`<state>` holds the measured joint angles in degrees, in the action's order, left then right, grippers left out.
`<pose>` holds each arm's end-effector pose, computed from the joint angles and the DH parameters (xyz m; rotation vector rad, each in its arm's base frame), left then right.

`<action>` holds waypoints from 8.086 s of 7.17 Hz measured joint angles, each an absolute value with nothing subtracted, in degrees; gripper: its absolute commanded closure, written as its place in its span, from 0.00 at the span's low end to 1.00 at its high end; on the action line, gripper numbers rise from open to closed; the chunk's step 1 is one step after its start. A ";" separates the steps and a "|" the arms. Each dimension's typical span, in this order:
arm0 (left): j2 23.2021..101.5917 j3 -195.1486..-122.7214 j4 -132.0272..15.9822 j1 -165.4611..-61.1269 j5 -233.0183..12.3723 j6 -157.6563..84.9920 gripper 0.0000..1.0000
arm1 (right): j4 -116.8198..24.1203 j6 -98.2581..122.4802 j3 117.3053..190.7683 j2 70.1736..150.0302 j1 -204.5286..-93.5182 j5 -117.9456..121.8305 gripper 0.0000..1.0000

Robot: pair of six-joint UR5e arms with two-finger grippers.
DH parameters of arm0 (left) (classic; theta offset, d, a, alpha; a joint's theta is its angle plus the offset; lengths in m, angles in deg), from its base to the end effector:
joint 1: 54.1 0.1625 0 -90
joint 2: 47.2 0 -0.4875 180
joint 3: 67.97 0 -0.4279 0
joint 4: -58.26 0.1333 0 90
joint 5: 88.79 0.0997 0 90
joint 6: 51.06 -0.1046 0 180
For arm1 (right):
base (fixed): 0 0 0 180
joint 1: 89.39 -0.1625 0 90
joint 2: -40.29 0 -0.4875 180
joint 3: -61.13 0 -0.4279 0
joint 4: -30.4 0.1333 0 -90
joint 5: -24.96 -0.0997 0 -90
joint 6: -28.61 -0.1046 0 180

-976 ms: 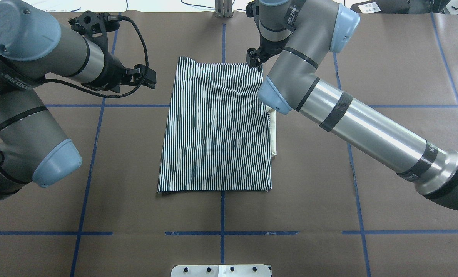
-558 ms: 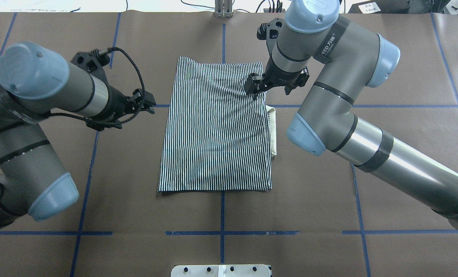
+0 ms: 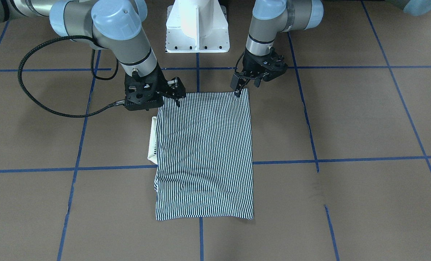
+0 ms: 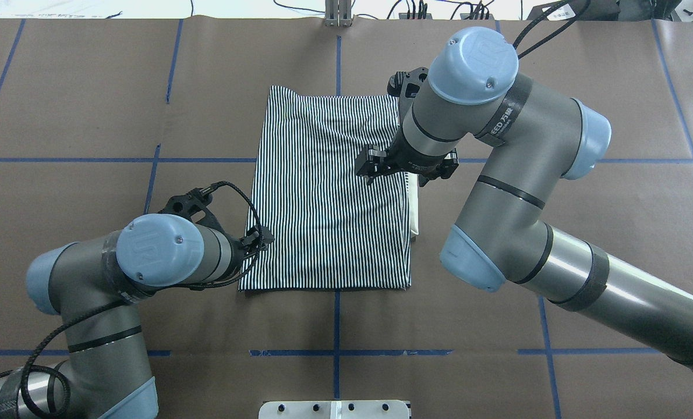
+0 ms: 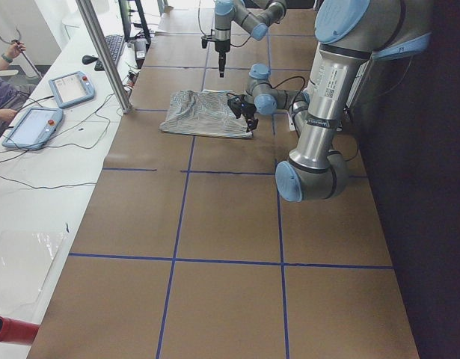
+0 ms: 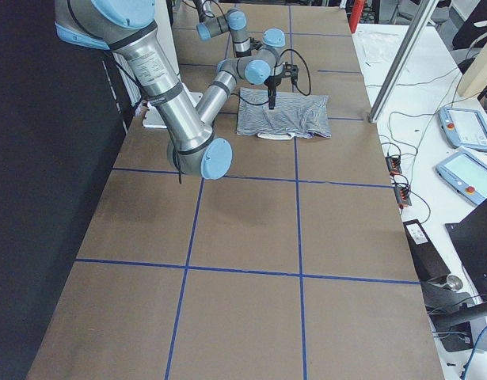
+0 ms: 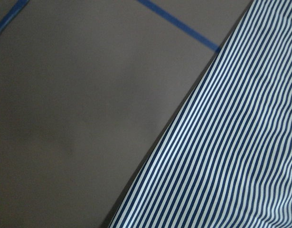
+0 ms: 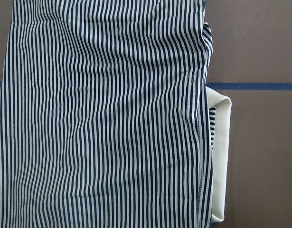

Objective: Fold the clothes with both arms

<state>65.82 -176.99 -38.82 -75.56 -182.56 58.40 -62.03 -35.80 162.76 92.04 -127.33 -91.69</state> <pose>0.5611 -0.3564 0.3176 -0.0476 0.8740 -0.6409 -0.5099 -0.5070 0.2079 0.0554 -0.9201 0.0075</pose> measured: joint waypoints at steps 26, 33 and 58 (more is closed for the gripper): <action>68.16 -174.02 -38.52 -73.03 -181.61 58.99 1.00 | -62.06 -36.46 163.74 92.22 -127.29 -91.66 0.00; 65.66 -179.39 -38.42 -73.83 -181.77 50.41 1.00 | -61.98 -67.61 168.71 93.80 -118.90 -85.51 0.00; 65.36 -180.28 -38.42 -74.48 -181.69 48.69 1.00 | -62.11 -92.25 152.47 90.37 -110.75 -72.28 0.00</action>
